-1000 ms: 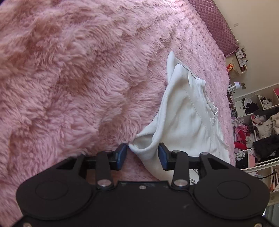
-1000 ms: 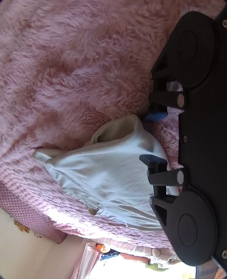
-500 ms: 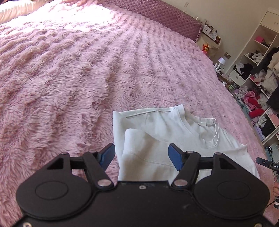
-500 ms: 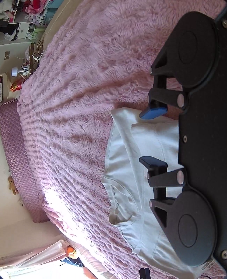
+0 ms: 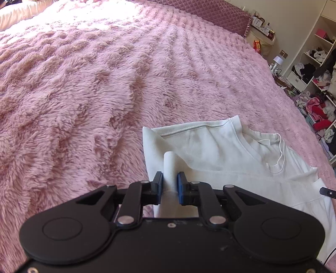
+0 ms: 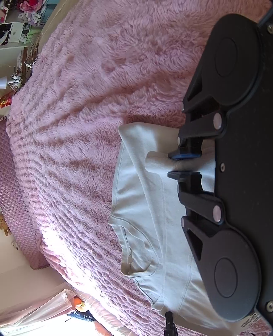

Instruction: Fold small clothes

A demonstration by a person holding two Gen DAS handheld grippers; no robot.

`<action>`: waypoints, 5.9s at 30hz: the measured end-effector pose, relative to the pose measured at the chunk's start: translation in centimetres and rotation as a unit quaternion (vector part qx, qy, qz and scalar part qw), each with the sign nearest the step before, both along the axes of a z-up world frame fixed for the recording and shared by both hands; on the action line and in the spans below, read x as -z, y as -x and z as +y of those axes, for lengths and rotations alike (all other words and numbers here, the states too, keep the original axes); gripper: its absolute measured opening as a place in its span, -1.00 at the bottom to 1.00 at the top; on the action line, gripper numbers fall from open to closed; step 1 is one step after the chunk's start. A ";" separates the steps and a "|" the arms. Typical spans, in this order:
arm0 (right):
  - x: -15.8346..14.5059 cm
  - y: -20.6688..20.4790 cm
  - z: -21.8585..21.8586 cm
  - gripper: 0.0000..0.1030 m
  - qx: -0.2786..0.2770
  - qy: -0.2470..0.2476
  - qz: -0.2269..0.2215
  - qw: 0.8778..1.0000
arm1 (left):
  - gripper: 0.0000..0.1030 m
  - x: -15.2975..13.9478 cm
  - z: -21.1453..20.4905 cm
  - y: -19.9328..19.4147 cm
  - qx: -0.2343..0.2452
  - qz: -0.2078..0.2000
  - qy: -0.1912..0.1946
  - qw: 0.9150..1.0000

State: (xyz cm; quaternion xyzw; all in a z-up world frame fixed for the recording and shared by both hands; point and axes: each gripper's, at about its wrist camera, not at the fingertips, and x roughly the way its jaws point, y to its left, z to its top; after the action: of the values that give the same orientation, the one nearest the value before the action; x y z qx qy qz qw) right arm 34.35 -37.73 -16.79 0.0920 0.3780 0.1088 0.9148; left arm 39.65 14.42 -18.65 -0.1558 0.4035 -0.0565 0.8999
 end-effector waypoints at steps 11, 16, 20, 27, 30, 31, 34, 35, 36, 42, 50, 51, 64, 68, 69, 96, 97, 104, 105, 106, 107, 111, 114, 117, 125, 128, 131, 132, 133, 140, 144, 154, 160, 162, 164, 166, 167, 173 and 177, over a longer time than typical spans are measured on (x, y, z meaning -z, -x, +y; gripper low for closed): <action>-2.5 -3.8 -0.1 -0.87 0.030 -0.039 -0.062 0.997 | -1.00 -4.9 2.1 -2.4 -0.055 -0.078 0.012 0.995; -0.1 -4.4 0.2 -0.83 0.032 -0.028 -0.019 0.999 | -0.74 -2.8 2.4 -3.3 -0.036 -0.009 0.031 0.999; 0.4 -3.4 -0.5 -0.44 0.037 -0.051 -0.010 0.998 | -0.36 -1.3 1.0 -2.4 -0.004 0.014 0.009 1.000; 1.1 -3.8 -0.4 -0.35 0.021 -0.048 0.008 0.999 | -0.87 0.8 0.0 -3.2 0.001 0.028 0.026 0.999; 0.5 -3.6 -0.3 -0.83 0.014 -0.059 -0.004 0.998 | -0.89 -0.9 -0.1 -2.4 0.005 -0.021 0.041 0.999; -0.1 -3.3 -0.4 -0.83 0.019 -0.063 -0.022 0.998 | -0.90 -1.6 -0.2 -2.1 0.005 -0.037 0.035 0.999; -1.3 -3.0 -0.9 -0.86 0.028 -0.082 -0.052 0.995 | -0.90 -4.0 0.5 -1.7 -0.017 -0.088 0.046 0.995; -1.6 -3.2 -0.9 -0.86 0.032 -0.080 -0.059 0.994 | -0.90 -4.4 0.8 -1.9 -0.024 -0.095 0.049 0.994; -1.7 -3.4 -0.8 -0.86 0.035 -0.078 -0.064 0.994 | -0.90 -4.6 1.1 -2.2 -0.035 -0.104 0.054 0.993; -0.5 -5.8 -0.5 -0.86 0.042 -0.068 -0.053 0.995 | -0.89 -2.9 1.5 -5.2 -0.049 -0.077 0.050 0.995; 2.9 -6.7 -1.5 -0.74 0.071 -0.082 -0.001 0.994 | -0.70 2.2 1.1 -7.5 -0.042 -0.004 0.025 0.999; 2.5 -6.3 -1.8 -0.64 0.072 -0.087 0.003 0.994 | -0.58 1.7 1.4 -7.3 -0.039 -0.002 0.032 0.999; 0.9 12.8 -4.4 -0.13 0.037 -0.075 0.022 0.996 | 0.21 0.9 4.3 12.2 -0.055 0.047 0.130 0.989; 1.1 13.2 -3.8 -0.12 0.049 -0.068 0.001 0.996 | 0.21 2.6 3.7 14.4 -0.074 0.056 0.158 0.983; 1.0 12.9 -3.7 -0.12 0.048 -0.067 -0.003 0.997 | 0.20 2.6 3.5 14.5 -0.071 0.054 0.161 0.983; -1.0 17.2 -4.0 -0.44 0.107 -0.004 -0.032 0.994 | -0.29 -1.5 4.2 14.0 -0.021 0.051 0.060 0.997; -2.0 17.0 -3.0 -0.44 0.088 -0.013 -0.052 0.995 | -0.26 -2.3 3.6 14.1 -0.013 0.034 0.067 0.997; -0.9 13.9 7.5 -0.45 -0.049 -0.065 -0.055 0.995 | -0.15 -2.5 -4.5 12.7 0.068 0.011 0.092 0.993; -0.2 13.8 8.7 -0.45 -0.063 -0.072 -0.051 0.994 | -0.15 -1.7 -5.4 12.5 0.078 0.020 0.101 0.992; 0.5 13.7 9.5 -0.45 -0.072 -0.077 -0.046 0.993 | -0.15 -1.1 -6.0 12.4 0.081 0.027 0.101 0.991; 1.2 13.7 10.3 -0.45 -0.081 -0.079 -0.037 0.993 | -0.15 -0.4 -6.6 12.2 0.085 0.035 0.093 0.991; 3.1 14.8 9.1 -0.69 -0.045 -0.055 -0.011 0.997 | -0.10 1.4 -6.3 13.0 0.093 0.047 0.066 0.992; 3.6 15.7 4.7 -0.73 0.016 -0.058 0.002 0.998 | -0.10 1.7 -3.5 14.1 0.071 0.051 0.063 0.994; 4.5 16.8 0.7 -0.91 0.047 -0.064 0.022 0.997 | -0.10 2.3 -0.4 15.1 0.044 0.056 0.094 0.993; -0.7 12.0 0.7 -0.47 0.028 -0.059 -0.035 0.997 | 0.02 2.4 0.6 15.6 0.030 0.065 0.127 0.989; -1.7 6.6 0.9 -0.23 0.063 -0.010 -0.080 0.995 | 0.09 2.3 -0.2 15.2 0.038 0.066 0.113 0.991; -0.9 1.6 0.6 -0.21 0.089 0.012 -0.073 0.993 | 0.11 2.6 -0.4 14.6 0.038 0.069 0.113 0.990; -0.3 -0.1 0.4 -0.21 0.093 0.003 -0.059 0.994 | 0.11 2.7 -0.3 14.6 0.038 0.071 0.115 0.990; 0.1 -1.0 0.3 -0.21 0.094 -0.004 -0.049 0.994 | 0.11 2.7 -0.2 14.6 0.038 0.072 0.118 0.990; 2.0 -1.5 -0.1 -0.92 0.142 0.006 -0.027 0.989 | 0.12 3.0 0.1 14.4 0.040 0.078 0.129 0.988; 2.8 -1.3 -0.6 -0.69 0.152 -0.001 -0.028 0.988 | 0.12 2.5 -0.1 14.1 0.036 0.088 0.127 0.987; -0.5 8.6 5.6 -0.39 -0.024 -0.028 -0.049 0.998 | 0.18 -0.8 -3.9 10.5 0.071 0.022 0.100 0.992; 2.3 11.9 1.9 -0.57 0.058 0.004 -0.024 0.998 | 0.22 1.2 -3.1 9.6 0.074 0.023 0.076 0.994; 2.7 12.7 0.3 -0.64 0.079 0.015 -0.025 0.996 | 0.22 1.4 -2.5 9.7 0.070 0.022 0.085 0.994; 3.0 13.5 -0.7 -0.64 0.101 0.031 -0.022 0.994 | 0.22 1.7 -2.4 9.8 0.072 0.019 0.086 0.993; 3.2 13.9 -1.2 -0.64 0.102 0.027 -0.017 0.994 | 0.22 1.6 -2.5 10.0 0.071 0.018 0.083 0.994; 2.7 14.1 -0.9 -0.64 0.108 0.027 -0.016 0.994 | 0.22 1.1 -2.5 10.3 0.066 0.022 0.082 0.994; -0.9 17.4 3.0 -0.55 0.067 0.006 -0.062 0.996 | 0.22 -2.4 -2.9 15.1 0.062 -0.021 0.091 0.994; 1.3 18.4 3.6 -0.55 0.080 0.029 -0.031 0.996 | 0.25 -0.3 -2.2 17.1 0.045 0.013 0.060 0.997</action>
State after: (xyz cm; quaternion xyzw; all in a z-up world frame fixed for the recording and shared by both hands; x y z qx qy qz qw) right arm 15.98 -34.15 -18.12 0.0921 0.3442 0.0276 0.9339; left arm 22.57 12.18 -18.35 -0.1920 0.4180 -0.1190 0.8799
